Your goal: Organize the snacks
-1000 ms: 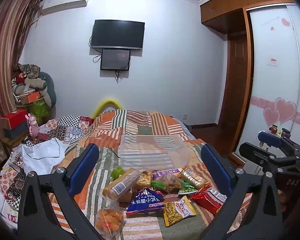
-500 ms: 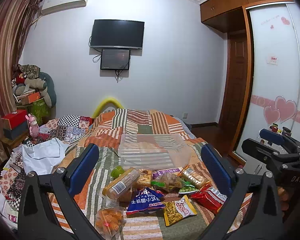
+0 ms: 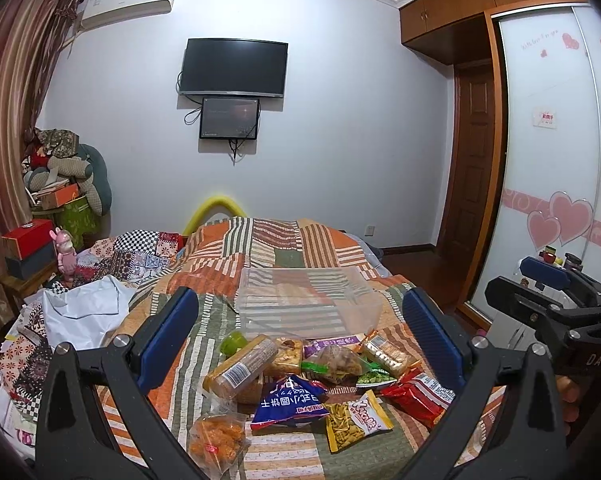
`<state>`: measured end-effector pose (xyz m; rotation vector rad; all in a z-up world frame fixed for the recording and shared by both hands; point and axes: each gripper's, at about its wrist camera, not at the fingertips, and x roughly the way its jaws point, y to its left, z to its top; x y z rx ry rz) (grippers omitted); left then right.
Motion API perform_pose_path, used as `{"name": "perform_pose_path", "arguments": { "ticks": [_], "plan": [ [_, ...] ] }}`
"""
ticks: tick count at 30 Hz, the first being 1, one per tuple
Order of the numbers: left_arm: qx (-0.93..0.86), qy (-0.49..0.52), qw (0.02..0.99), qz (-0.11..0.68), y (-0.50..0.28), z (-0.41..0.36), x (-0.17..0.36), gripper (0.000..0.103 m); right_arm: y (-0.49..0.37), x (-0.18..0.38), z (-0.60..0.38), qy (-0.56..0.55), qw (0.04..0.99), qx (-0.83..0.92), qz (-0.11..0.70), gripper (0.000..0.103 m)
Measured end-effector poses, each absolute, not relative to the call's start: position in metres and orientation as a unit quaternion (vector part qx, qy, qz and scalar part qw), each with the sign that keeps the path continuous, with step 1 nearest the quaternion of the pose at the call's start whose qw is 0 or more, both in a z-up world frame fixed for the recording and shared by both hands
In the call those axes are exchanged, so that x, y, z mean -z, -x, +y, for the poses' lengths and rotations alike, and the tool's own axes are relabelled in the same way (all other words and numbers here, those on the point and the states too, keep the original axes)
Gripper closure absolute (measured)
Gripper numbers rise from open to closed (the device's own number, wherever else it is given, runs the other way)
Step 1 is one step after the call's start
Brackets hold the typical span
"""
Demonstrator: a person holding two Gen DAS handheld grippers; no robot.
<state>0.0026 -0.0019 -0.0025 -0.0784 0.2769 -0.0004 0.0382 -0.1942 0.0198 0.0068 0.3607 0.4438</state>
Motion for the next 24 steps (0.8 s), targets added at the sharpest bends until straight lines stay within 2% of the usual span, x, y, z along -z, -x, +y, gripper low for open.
{"name": "perform_pose_path", "arguments": {
  "ticks": [24],
  "plan": [
    [-0.002,0.039,0.990,0.137,-0.0013,-0.0012,0.0021,0.000,-0.0369,-0.0194,-0.1931,-0.006,0.959,-0.220,0.179,0.000]
  ]
}}
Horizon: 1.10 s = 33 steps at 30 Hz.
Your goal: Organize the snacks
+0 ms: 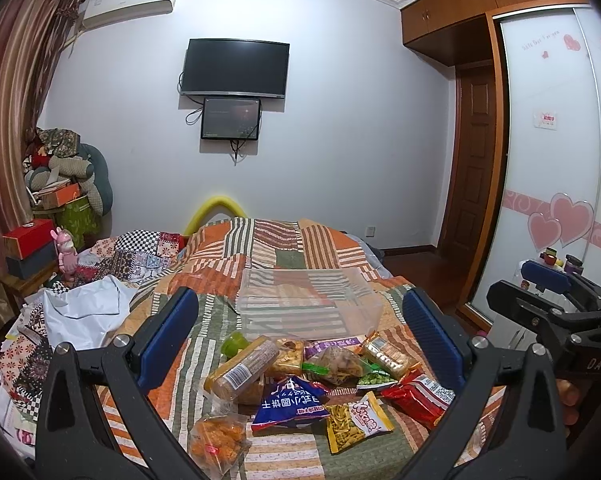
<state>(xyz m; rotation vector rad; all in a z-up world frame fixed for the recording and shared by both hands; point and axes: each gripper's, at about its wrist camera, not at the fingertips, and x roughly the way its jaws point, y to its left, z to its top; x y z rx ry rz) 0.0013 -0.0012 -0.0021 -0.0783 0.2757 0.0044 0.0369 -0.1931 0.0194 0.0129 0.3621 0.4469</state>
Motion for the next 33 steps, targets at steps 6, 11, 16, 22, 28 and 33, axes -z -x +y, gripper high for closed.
{"name": "perform_pose_path", "arguments": {
  "ticks": [6,11,16,22,28,33],
  "plan": [
    [0.000,0.040,0.990,0.137,-0.002,-0.001,0.001,0.000,-0.038,-0.018,-0.192,-0.004,0.958,-0.221,0.182,0.000],
    [0.000,0.039,0.990,0.137,-0.002,-0.001,0.001,0.000,-0.041,-0.015,-0.193,-0.004,0.957,-0.222,0.187,0.000],
    [0.004,0.039,0.989,0.141,-0.002,0.001,0.002,0.000,-0.043,-0.012,-0.194,-0.008,0.955,-0.224,0.194,0.000],
    [-0.006,0.034,0.989,0.142,-0.003,0.001,0.003,0.002,-0.046,-0.006,-0.194,-0.006,0.952,-0.228,0.204,0.000],
    [-0.011,0.033,0.985,0.171,-0.010,0.012,0.014,0.014,-0.052,0.002,-0.196,0.000,0.948,-0.228,0.222,0.005],
    [-0.024,0.034,0.976,0.212,-0.020,0.032,0.030,0.025,-0.064,0.022,-0.201,0.010,0.937,-0.227,0.266,0.015]
  ]
}}
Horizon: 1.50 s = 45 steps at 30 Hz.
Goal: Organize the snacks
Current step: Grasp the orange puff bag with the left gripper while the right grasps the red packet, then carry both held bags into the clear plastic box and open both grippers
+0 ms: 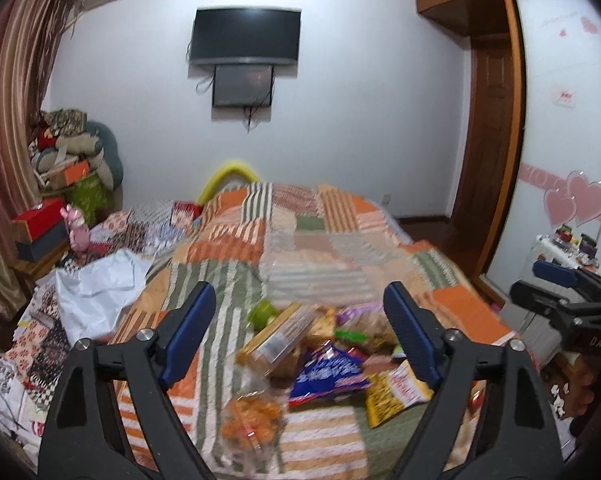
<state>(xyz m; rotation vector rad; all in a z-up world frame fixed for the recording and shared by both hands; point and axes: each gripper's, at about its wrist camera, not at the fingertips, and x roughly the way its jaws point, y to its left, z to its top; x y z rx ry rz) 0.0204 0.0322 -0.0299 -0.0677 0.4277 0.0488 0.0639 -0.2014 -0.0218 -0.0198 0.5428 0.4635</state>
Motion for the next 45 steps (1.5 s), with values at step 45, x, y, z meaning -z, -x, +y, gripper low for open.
{"name": "perform_pose_path", "arguments": {
  "ticks": [45],
  "plan": [
    [-0.001,0.091,0.892,0.443,-0.065,0.077,0.179,0.040,-0.105,0.135,-0.220,0.000,0.852,-0.206,0.480,0.038]
  ]
}}
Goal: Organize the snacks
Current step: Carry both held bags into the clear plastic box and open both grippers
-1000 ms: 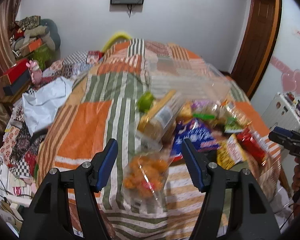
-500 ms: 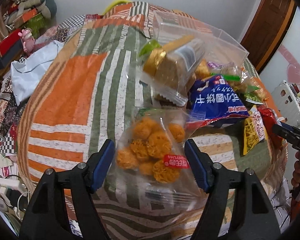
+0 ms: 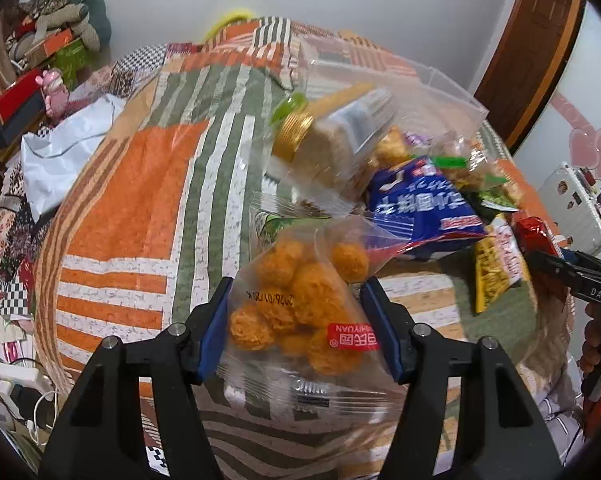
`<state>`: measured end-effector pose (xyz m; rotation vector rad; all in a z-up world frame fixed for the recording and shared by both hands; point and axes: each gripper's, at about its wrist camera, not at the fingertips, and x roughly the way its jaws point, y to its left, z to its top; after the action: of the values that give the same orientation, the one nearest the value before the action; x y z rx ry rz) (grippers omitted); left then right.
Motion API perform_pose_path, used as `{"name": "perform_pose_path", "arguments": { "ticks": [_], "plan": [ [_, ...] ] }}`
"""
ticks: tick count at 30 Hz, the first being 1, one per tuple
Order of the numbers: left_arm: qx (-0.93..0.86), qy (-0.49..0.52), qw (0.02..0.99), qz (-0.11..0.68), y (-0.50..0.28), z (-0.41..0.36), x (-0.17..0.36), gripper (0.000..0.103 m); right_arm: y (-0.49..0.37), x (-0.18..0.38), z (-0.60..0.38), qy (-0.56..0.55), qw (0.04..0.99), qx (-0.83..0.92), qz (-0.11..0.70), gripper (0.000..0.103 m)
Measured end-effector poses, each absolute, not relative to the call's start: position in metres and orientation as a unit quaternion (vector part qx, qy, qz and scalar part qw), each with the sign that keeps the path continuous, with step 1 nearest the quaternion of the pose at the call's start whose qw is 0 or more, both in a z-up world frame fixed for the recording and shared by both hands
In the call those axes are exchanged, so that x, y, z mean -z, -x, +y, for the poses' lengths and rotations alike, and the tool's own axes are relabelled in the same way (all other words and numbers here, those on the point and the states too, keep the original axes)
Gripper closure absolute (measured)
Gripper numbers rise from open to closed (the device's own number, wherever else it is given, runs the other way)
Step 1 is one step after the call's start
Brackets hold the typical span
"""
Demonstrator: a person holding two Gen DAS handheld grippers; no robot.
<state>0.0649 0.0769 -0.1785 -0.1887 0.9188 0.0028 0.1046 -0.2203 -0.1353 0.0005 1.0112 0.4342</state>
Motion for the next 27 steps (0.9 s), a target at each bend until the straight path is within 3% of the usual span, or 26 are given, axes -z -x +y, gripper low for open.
{"name": "perform_pose_path", "arguments": {
  "ticks": [17,27],
  "plan": [
    [0.051,0.063,0.920,0.384,-0.041,0.034,0.120,0.040,-0.096,0.078,-0.224,-0.037,0.885,-0.234,0.401,0.038],
    [0.039,0.064,0.939,0.337,-0.069,0.031,0.081,0.040,-0.116,0.049,-0.210,-0.041,0.901,-0.250,0.351,0.038]
  ]
}}
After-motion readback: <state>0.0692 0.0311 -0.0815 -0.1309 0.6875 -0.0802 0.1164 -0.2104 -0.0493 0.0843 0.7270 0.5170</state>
